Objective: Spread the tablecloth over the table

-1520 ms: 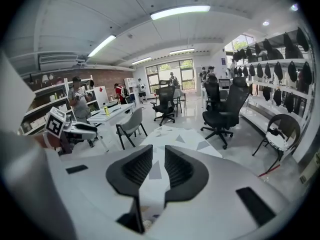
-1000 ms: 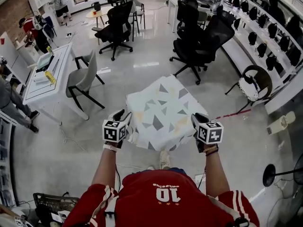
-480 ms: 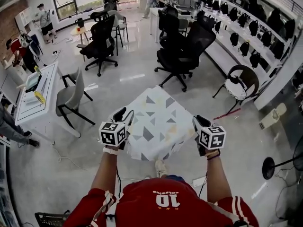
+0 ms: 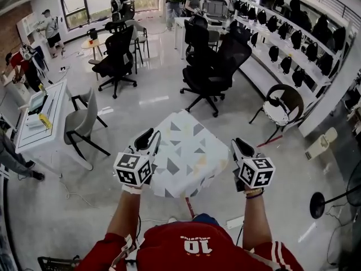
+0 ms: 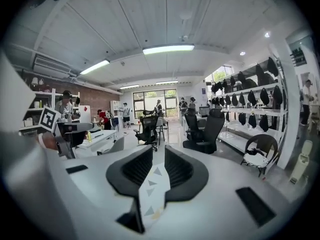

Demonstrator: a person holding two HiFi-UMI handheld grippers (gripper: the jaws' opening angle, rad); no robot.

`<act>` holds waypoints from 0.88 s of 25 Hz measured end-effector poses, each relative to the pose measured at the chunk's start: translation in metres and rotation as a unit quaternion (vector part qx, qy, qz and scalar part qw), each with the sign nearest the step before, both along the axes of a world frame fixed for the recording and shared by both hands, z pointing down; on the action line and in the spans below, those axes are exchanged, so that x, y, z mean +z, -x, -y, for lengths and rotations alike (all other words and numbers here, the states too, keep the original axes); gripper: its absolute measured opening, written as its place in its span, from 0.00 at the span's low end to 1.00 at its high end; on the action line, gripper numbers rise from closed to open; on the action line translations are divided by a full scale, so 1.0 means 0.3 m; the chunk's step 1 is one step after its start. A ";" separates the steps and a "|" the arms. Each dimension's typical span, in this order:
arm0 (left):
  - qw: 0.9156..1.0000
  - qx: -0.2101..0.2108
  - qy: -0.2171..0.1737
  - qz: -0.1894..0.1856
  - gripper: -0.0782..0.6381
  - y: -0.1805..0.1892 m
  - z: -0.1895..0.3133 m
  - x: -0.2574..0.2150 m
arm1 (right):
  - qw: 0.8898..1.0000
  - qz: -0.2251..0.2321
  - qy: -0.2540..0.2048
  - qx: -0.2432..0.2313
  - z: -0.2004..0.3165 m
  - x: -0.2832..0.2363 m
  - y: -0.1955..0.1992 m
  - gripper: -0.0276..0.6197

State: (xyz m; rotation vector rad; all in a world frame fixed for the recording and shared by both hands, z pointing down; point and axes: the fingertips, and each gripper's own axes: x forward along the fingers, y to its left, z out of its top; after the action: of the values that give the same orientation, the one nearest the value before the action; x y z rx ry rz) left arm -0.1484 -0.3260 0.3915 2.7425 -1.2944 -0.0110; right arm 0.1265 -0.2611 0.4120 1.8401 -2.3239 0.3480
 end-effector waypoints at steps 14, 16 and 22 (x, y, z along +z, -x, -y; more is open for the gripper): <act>0.999 -0.037 -0.011 0.001 0.14 -0.076 -0.058 -0.038 | 0.997 0.024 -0.076 -0.016 -0.053 -0.086 -0.028 0.12; 0.999 -0.042 -0.018 0.002 0.14 -0.083 -0.065 -0.052 | 0.996 0.019 -0.083 -0.009 -0.048 -0.095 -0.043 0.11; 0.998 -0.054 -0.027 0.007 0.14 -0.102 -0.074 -0.070 | 0.997 -0.010 -0.081 -0.004 -0.034 -0.097 -0.056 0.07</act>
State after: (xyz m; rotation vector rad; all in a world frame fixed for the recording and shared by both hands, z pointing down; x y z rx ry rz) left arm -0.1180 -0.3038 0.3705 2.7170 -1.4657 -0.0361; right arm 0.1433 -0.2509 0.3827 1.8943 -2.4105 0.1432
